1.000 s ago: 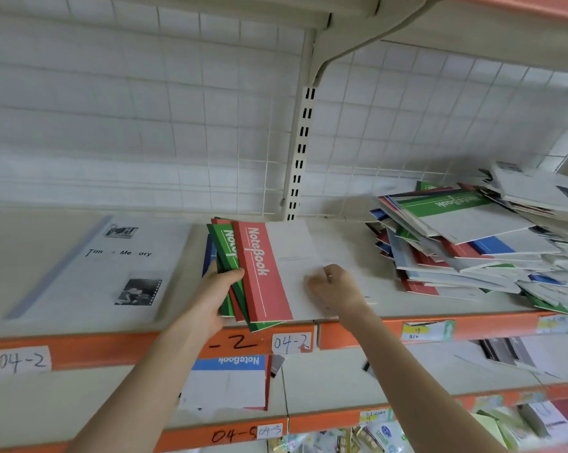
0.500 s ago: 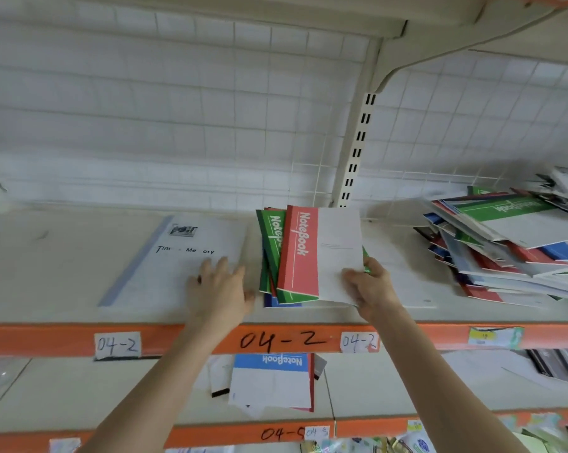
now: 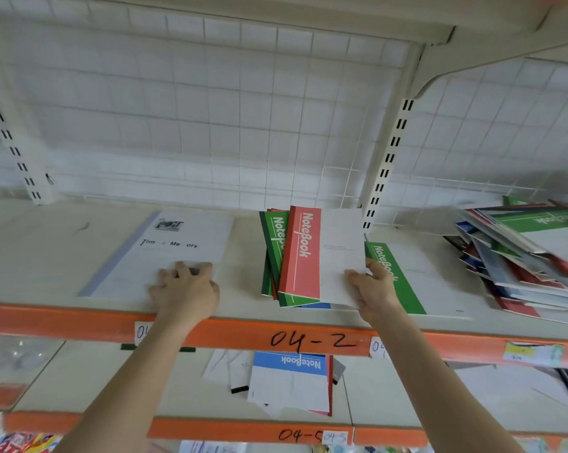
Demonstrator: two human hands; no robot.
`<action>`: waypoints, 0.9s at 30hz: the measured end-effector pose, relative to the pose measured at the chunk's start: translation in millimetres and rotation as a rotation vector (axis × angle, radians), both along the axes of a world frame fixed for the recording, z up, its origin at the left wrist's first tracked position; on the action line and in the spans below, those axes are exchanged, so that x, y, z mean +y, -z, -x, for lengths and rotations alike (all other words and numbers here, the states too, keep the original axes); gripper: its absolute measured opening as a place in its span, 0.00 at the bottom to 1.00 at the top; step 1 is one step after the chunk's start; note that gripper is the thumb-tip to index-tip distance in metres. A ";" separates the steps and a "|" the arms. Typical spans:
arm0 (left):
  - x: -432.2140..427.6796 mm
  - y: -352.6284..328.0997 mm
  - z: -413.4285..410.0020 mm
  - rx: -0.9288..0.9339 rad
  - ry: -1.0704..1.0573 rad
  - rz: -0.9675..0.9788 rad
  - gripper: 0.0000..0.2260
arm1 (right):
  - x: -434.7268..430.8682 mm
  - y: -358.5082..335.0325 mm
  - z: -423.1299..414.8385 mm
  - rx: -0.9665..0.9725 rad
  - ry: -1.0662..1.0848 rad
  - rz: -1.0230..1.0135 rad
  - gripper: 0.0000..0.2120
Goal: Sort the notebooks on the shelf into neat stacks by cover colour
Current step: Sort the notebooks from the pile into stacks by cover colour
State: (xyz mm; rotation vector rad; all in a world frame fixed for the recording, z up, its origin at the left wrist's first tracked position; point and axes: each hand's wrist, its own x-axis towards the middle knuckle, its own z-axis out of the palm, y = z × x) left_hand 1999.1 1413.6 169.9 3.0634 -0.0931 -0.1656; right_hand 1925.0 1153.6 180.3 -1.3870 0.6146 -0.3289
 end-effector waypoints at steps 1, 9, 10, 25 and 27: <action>3.3 0.0 -0.4 0.005 -0.017 0.002 0.19 | 1.9 -0.2 0.2 -0.002 -0.010 -0.001 0.10; -14.4 -14.3 14.5 -0.175 0.021 0.547 0.17 | 14.3 -2.6 0.4 0.013 -0.056 -0.038 0.09; -22.8 -20.7 22.0 -0.120 0.039 0.779 0.17 | 16.9 -3.3 -0.3 0.005 -0.068 -0.049 0.09; -16.8 -35.1 28.4 0.220 -0.330 1.531 0.07 | 30.7 -4.5 -9.1 0.222 -0.128 0.594 0.23; 1.5 -36.7 25.2 0.155 -0.370 1.536 0.09 | 31.5 -6.3 -13.5 0.265 -0.121 0.780 0.24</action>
